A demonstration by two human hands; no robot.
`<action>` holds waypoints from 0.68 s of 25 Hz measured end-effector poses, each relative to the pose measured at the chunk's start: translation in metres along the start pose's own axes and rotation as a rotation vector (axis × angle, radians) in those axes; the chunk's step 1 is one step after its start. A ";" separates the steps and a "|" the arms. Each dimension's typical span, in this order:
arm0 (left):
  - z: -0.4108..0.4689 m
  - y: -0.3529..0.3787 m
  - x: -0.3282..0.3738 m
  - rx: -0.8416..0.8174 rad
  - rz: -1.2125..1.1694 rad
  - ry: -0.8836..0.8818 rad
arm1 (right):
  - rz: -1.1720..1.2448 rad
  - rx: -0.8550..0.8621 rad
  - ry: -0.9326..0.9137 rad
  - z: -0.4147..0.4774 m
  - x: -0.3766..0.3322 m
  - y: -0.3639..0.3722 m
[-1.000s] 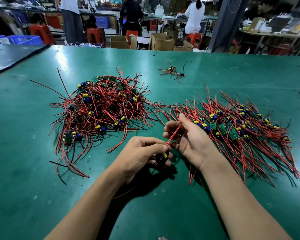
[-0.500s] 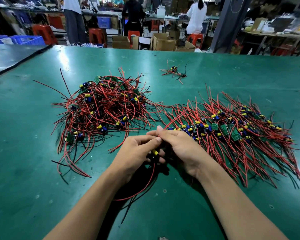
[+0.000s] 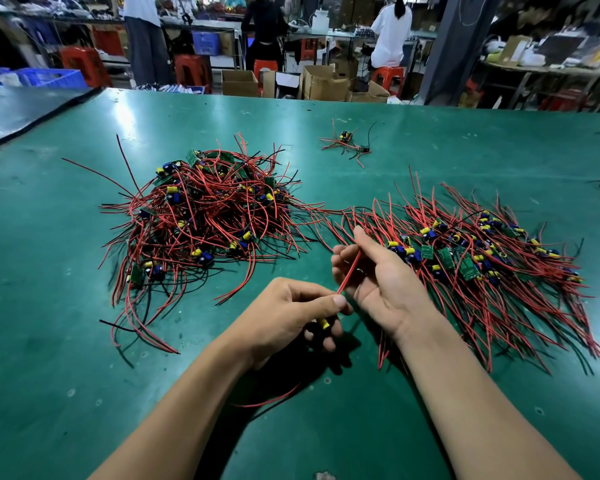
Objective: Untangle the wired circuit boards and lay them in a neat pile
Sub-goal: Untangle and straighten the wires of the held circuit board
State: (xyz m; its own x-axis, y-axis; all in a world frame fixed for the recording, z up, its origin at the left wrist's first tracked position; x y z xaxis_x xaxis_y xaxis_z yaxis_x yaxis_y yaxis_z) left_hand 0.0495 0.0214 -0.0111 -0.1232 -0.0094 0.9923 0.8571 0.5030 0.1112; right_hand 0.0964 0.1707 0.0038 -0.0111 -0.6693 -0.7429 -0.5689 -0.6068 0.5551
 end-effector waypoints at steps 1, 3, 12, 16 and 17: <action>0.000 0.000 0.000 -0.012 0.000 -0.010 | 0.078 -0.016 0.026 0.000 -0.002 0.000; -0.001 0.000 -0.001 -0.028 -0.007 -0.025 | 0.202 -0.029 0.061 0.001 -0.008 -0.003; 0.000 -0.001 -0.001 0.021 -0.015 -0.026 | 0.292 -0.138 0.116 -0.004 -0.008 -0.005; 0.005 -0.002 -0.003 0.178 -0.127 0.010 | -0.279 -0.116 -0.039 -0.008 0.012 0.003; 0.006 -0.004 -0.004 0.213 -0.164 0.015 | -0.390 -0.139 -0.018 -0.011 0.018 0.005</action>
State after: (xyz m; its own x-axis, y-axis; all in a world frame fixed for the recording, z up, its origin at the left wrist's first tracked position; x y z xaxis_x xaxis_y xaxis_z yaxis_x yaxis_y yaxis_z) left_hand 0.0440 0.0247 -0.0154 -0.2428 -0.1173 0.9630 0.7015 0.6644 0.2578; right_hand 0.1019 0.1507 -0.0027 0.1683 -0.3711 -0.9132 -0.4168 -0.8663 0.2752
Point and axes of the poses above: each hand's wrist, its own z-axis towards the middle knuckle, its own y-axis out of the palm, x = y × z, the point moved 1 cm from there along z, towards the middle knuckle, and after that the axes turned 6 degrees about y, right-handed, at the moved point
